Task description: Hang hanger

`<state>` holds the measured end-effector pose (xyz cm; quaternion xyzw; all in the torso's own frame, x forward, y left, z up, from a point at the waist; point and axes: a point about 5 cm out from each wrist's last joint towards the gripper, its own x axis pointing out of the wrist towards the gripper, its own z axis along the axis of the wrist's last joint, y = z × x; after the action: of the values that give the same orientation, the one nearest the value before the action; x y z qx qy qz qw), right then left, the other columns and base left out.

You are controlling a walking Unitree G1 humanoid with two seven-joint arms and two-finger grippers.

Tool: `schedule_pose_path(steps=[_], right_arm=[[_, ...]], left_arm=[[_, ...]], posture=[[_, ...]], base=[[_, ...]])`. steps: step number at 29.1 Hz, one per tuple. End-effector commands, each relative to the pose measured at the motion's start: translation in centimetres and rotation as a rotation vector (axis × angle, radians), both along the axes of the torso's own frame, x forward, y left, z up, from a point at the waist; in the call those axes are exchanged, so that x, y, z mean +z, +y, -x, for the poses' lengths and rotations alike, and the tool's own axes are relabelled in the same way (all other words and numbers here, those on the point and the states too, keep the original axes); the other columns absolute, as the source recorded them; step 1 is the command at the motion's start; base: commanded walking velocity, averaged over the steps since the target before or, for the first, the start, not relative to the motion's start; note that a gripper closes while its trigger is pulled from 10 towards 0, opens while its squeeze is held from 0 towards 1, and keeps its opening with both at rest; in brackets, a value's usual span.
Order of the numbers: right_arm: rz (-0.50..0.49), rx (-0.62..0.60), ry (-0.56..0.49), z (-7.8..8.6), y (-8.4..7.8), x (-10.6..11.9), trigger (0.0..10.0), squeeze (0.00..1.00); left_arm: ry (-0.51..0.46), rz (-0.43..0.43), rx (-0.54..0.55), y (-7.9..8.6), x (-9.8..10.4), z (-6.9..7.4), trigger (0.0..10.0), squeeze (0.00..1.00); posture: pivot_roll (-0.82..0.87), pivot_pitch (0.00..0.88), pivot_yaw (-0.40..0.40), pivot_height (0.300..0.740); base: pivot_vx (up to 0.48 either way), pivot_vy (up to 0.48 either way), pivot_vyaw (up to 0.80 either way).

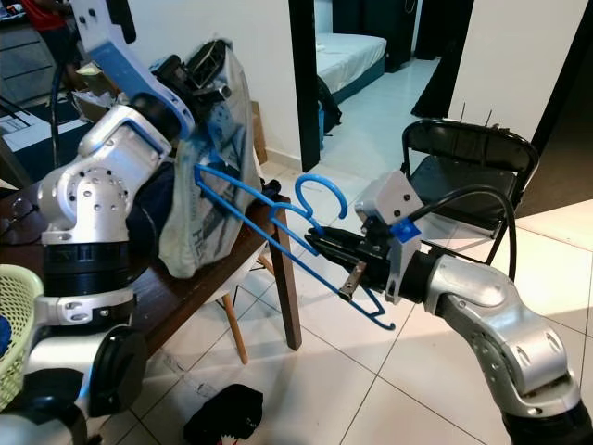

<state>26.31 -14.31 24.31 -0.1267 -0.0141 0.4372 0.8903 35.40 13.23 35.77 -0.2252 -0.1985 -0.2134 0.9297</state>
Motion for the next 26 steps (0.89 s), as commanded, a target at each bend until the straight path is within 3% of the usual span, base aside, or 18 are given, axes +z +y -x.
schedule_pose_path(steps=[1, 13, 20, 26], right_arm=[[0.013, -0.073, -0.006, -0.9, 0.2, 0.0, 10.0, 0.00], [-0.003, -0.318, -0.002, -4.1, 0.5, -0.1, 10.0, 0.00], [0.041, -0.360, 0.041, -5.0, 1.7, -1.2, 10.0, 0.00], [0.085, -0.376, 0.154, -5.1, 2.7, -3.2, 10.0, 0.00]], left_arm=[[0.009, 0.014, -0.005, 0.1, -0.1, 0.1, 10.0, 0.00], [0.026, 0.076, -0.041, -0.5, 0.0, 0.5, 10.0, 0.00], [0.040, 0.117, -0.063, -0.9, 0.0, 0.6, 10.0, 0.00], [0.034, 0.144, -0.065, -0.7, 0.6, 0.7, 10.0, 0.00]], posture=[[0.00, 0.000, 0.078, 0.735], [0.01, 0.000, 0.074, 0.735], [0.01, 0.000, 0.072, 0.735], [0.02, 0.000, 0.068, 0.735]], base=[[0.000, 0.000, 0.00], [0.000, 0.000, 0.00], [0.000, 0.000, 0.00], [0.000, 0.000, 0.00]])
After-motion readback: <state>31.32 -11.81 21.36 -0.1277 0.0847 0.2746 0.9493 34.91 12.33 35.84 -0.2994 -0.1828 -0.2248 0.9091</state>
